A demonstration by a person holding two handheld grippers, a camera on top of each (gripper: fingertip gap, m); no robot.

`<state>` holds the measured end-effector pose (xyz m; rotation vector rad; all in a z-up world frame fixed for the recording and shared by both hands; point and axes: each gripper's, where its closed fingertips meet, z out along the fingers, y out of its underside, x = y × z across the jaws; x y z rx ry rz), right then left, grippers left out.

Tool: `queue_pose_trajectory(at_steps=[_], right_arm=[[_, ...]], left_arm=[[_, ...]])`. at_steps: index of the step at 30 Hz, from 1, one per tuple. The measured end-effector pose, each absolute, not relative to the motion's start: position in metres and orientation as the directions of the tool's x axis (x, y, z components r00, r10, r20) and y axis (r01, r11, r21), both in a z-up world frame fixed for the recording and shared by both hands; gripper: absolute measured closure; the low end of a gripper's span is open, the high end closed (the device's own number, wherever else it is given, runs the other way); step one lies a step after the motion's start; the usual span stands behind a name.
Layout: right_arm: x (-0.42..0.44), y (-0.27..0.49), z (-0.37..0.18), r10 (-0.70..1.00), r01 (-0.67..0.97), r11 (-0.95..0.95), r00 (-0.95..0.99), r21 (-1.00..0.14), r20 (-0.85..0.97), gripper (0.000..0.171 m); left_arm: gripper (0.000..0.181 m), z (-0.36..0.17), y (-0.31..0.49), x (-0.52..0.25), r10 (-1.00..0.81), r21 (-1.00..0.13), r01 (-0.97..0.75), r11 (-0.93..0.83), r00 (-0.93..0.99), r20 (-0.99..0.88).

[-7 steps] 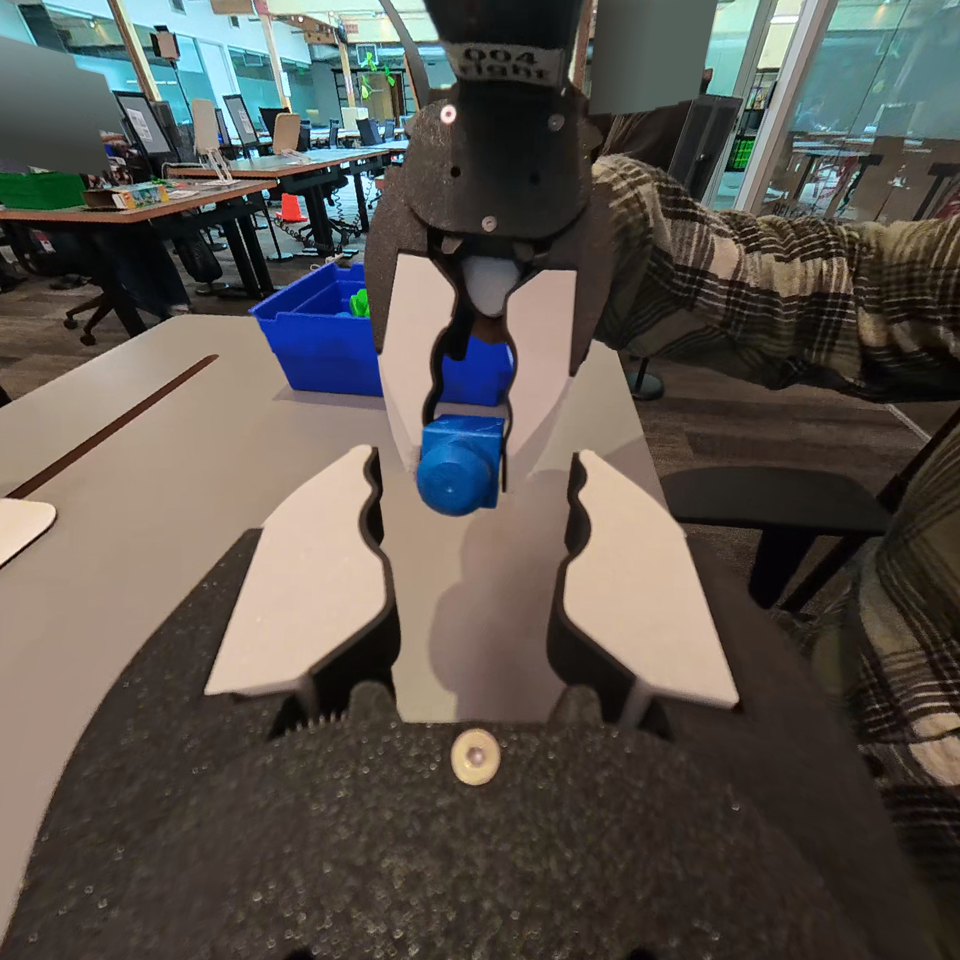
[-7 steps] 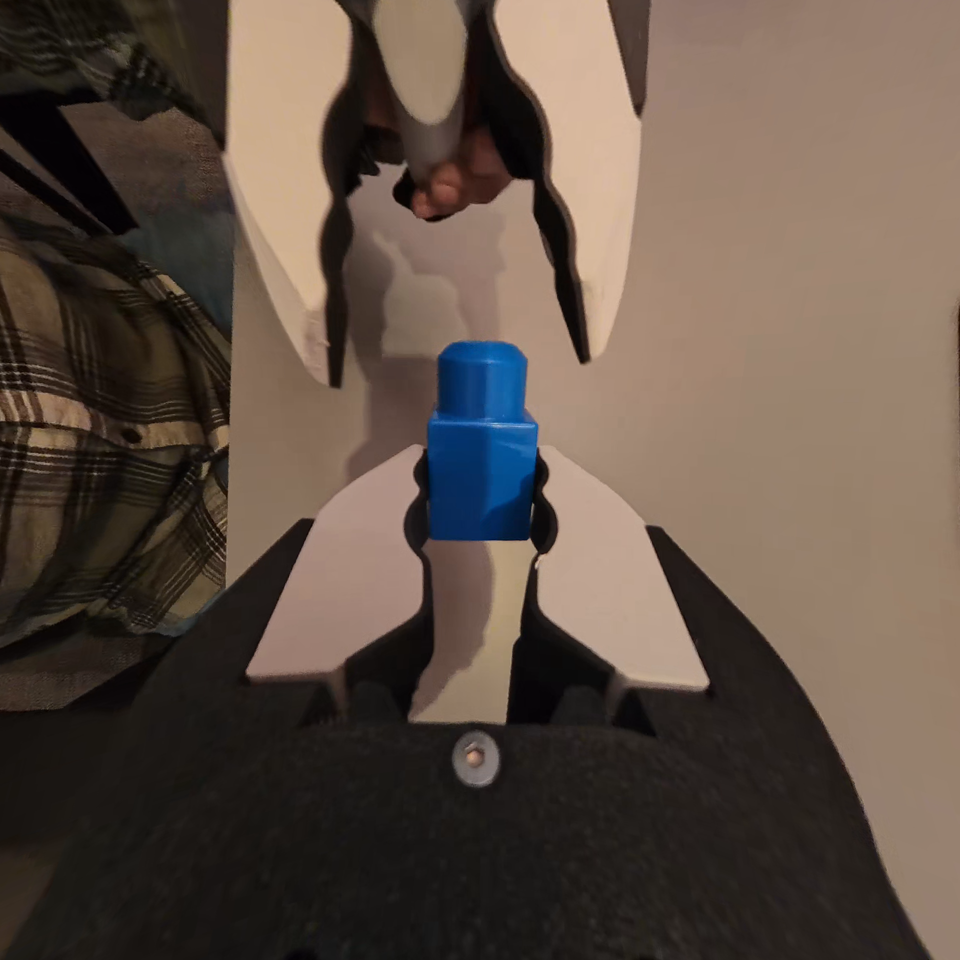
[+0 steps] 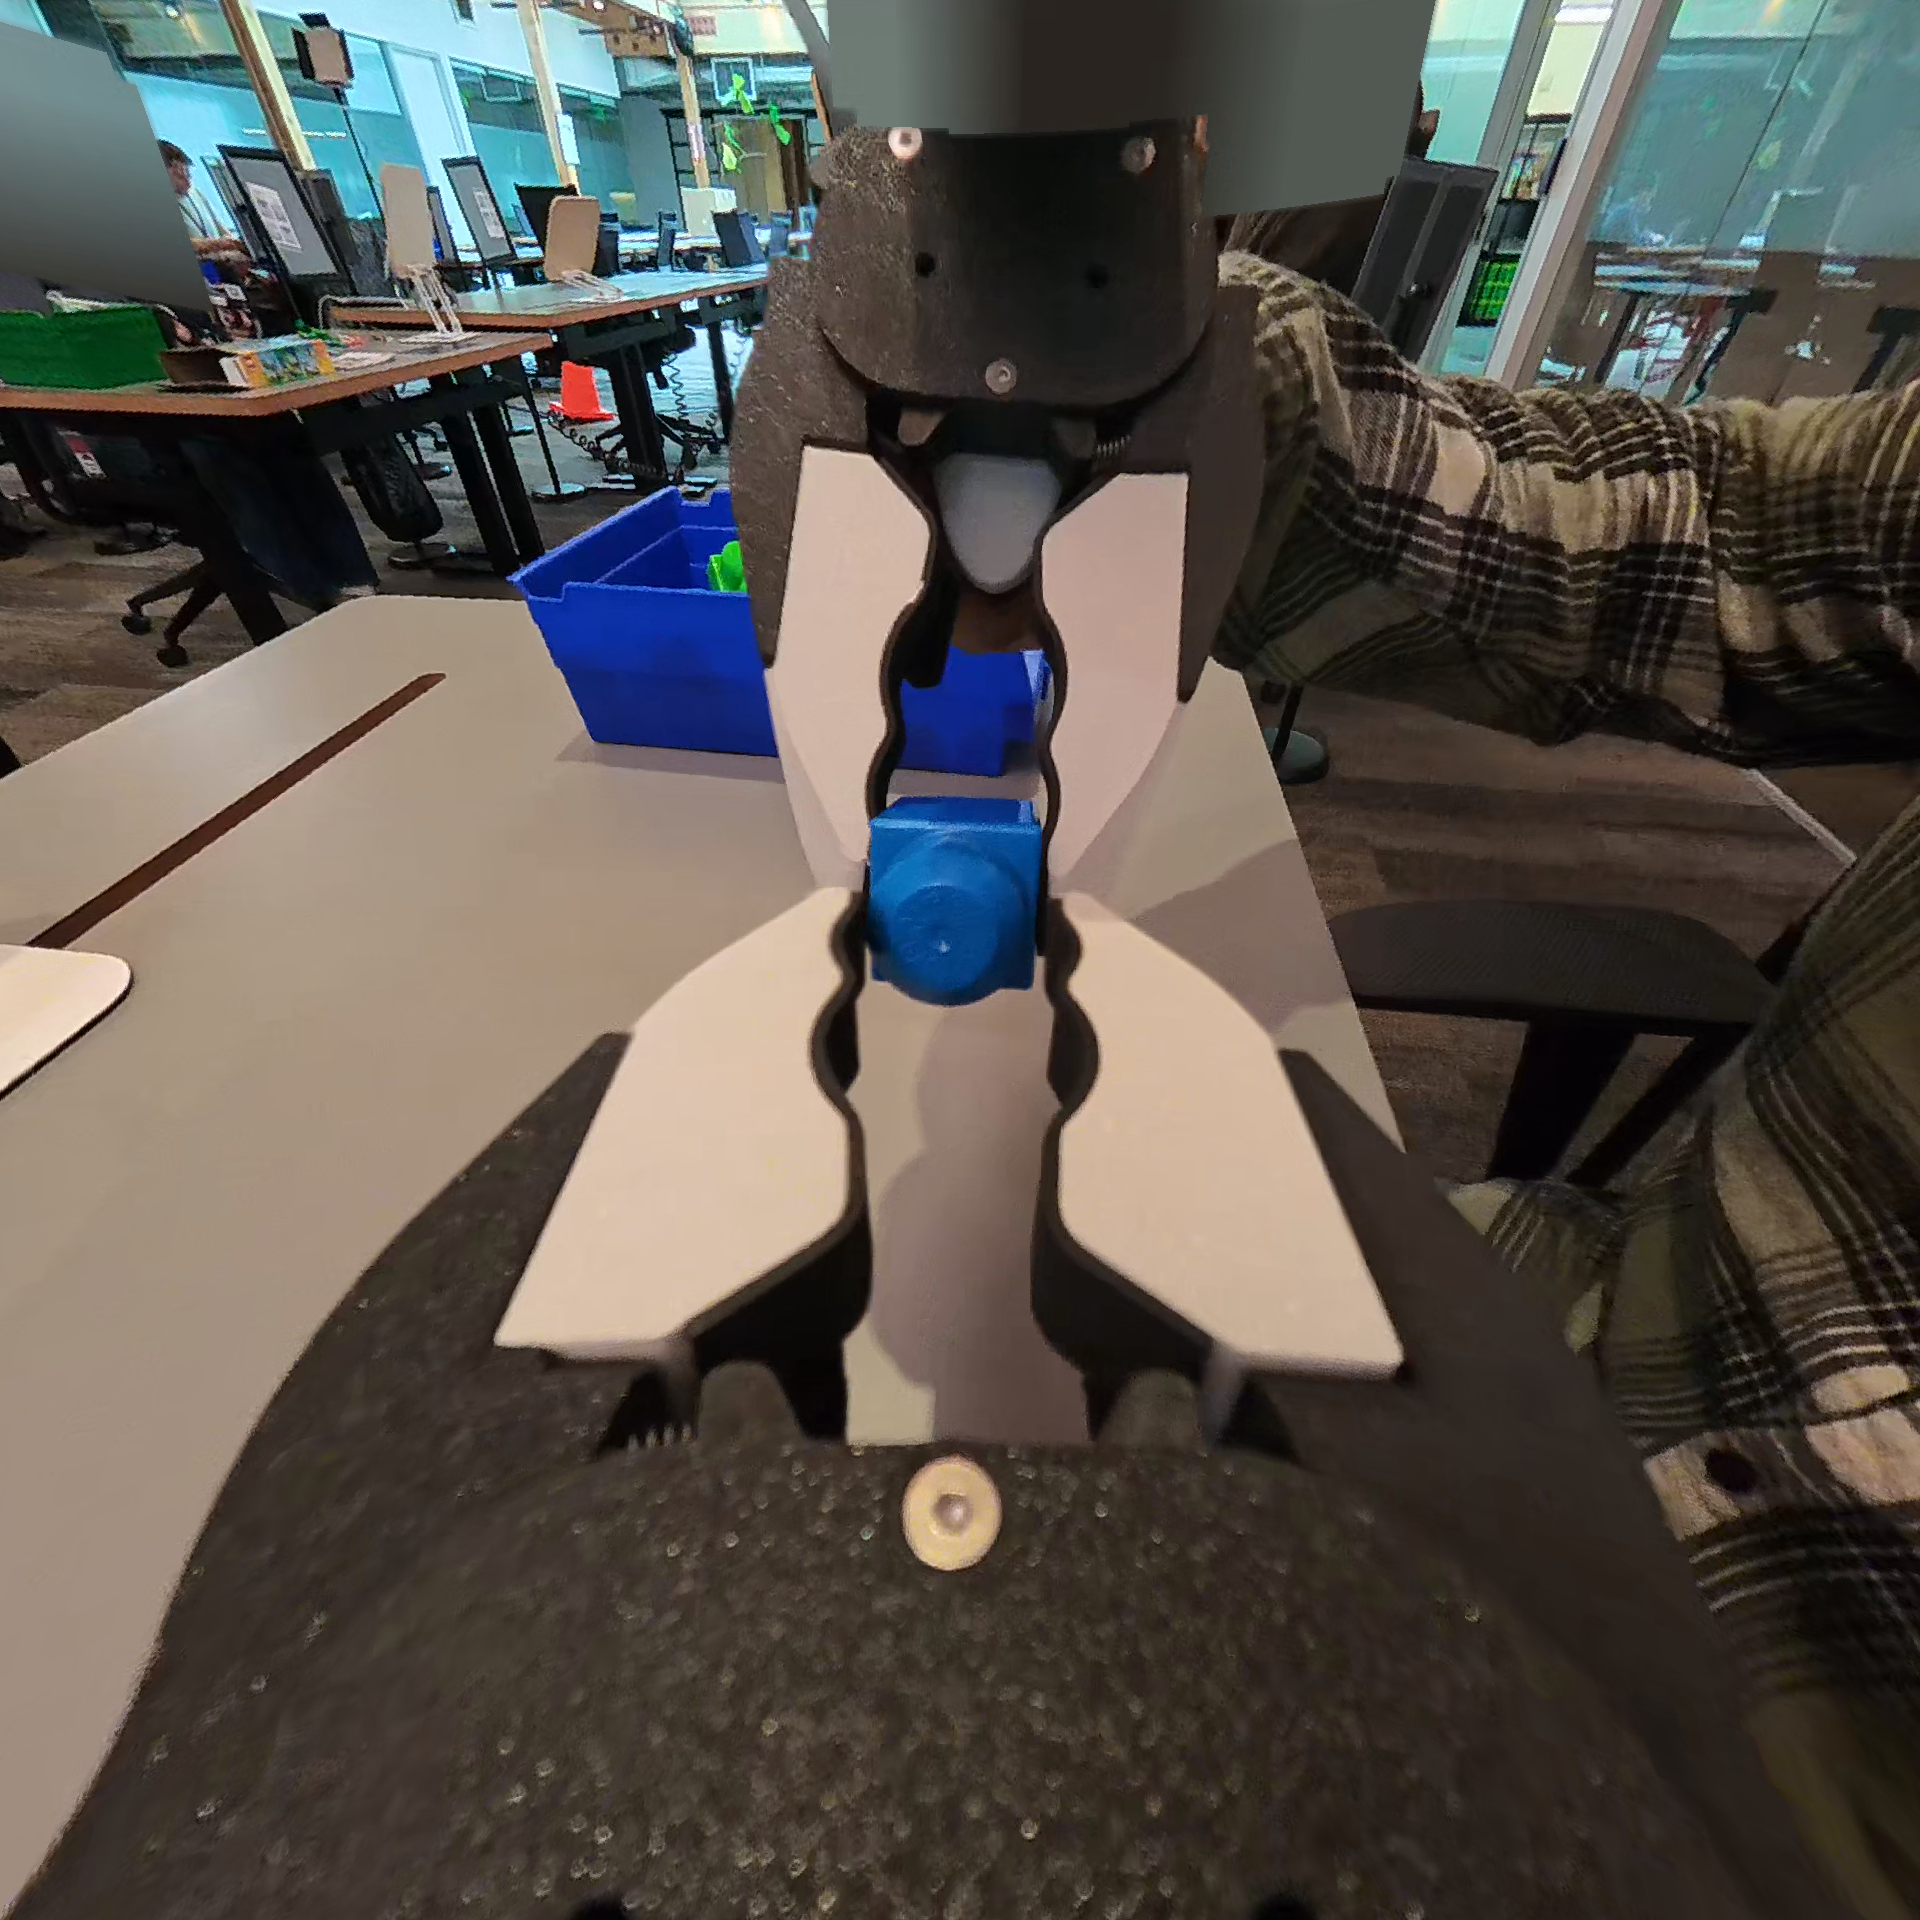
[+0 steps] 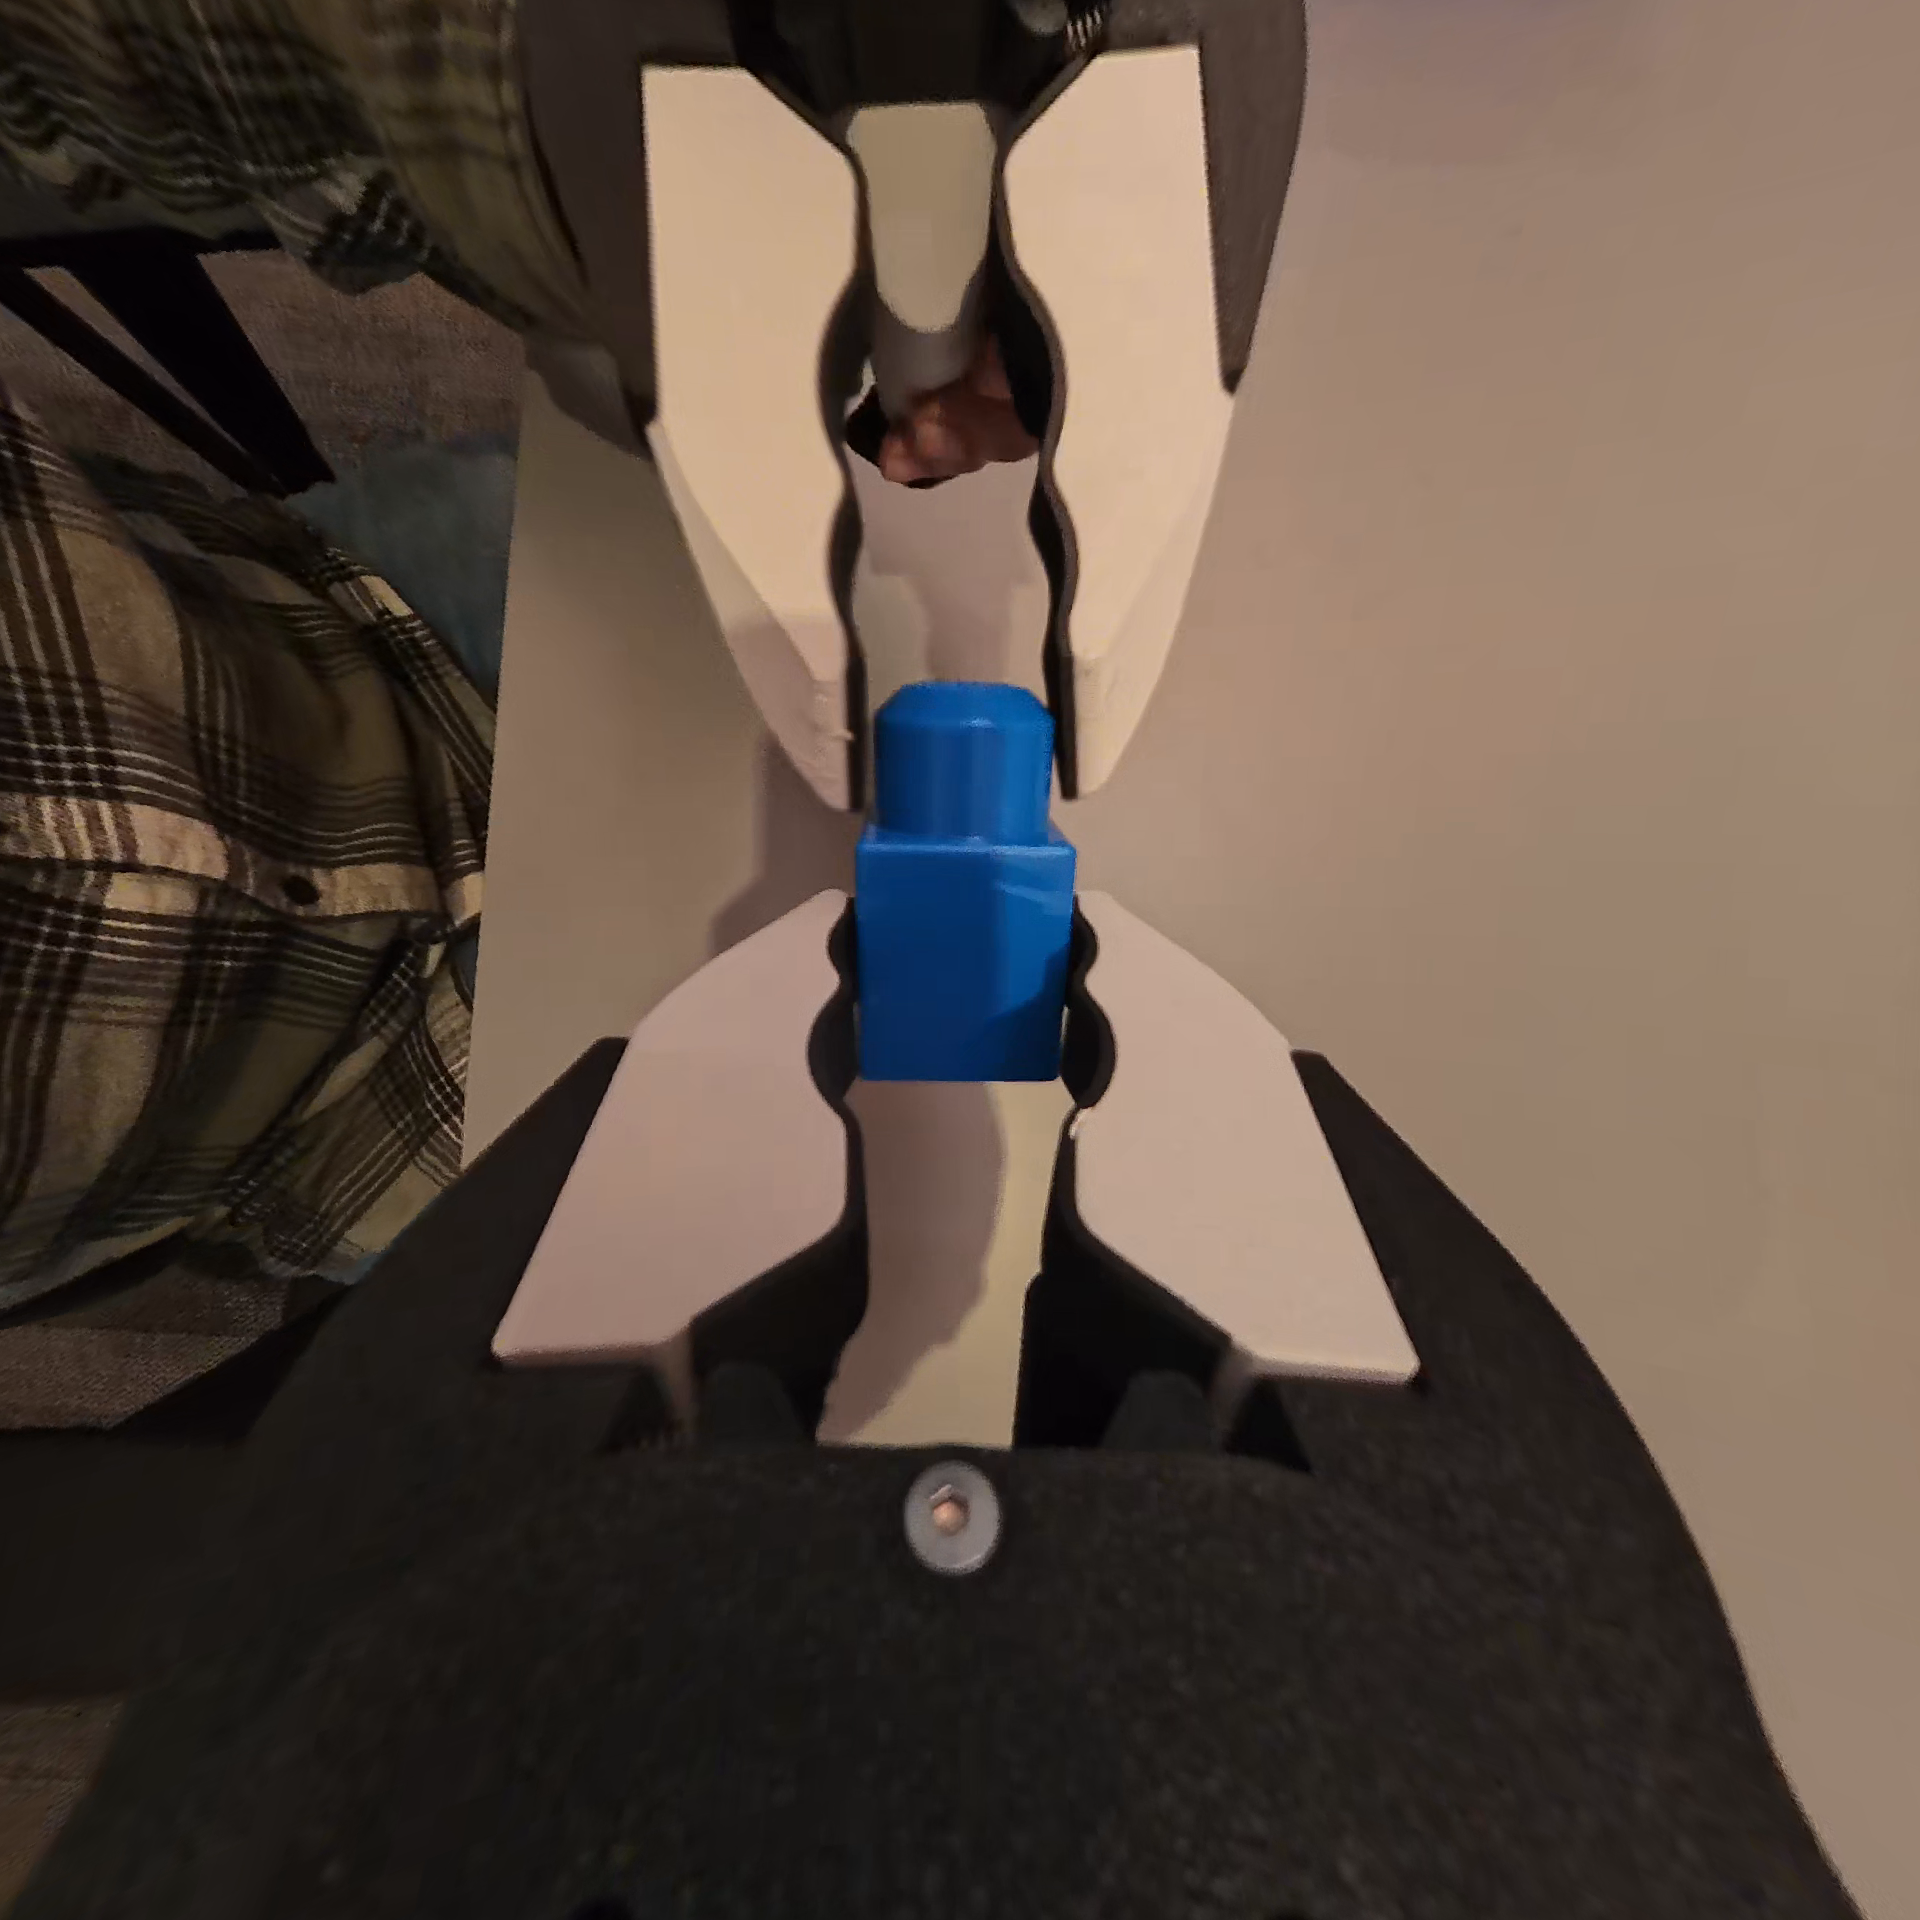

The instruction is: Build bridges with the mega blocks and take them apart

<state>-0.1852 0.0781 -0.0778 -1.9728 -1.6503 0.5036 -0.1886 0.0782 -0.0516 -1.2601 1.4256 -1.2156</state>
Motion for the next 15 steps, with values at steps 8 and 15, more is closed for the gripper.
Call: queue_pose_trajectory(at_steps=[8,15], right_arm=[[-0.191,0.077,-0.078,0.984,0.777,-0.104,0.171,-0.621,0.049,0.136],[-0.191,0.091,-0.072,0.962,0.700,-0.161,0.269,-0.695,0.048,0.089]], left_arm=[[0.153,-0.053,0.079,-0.194,-0.994,-0.981,-0.185,0.049,-0.101,-0.031],[0.153,-0.038,0.094,-0.222,-1.000,-0.985,-0.171,0.005,0.027,-0.010]])
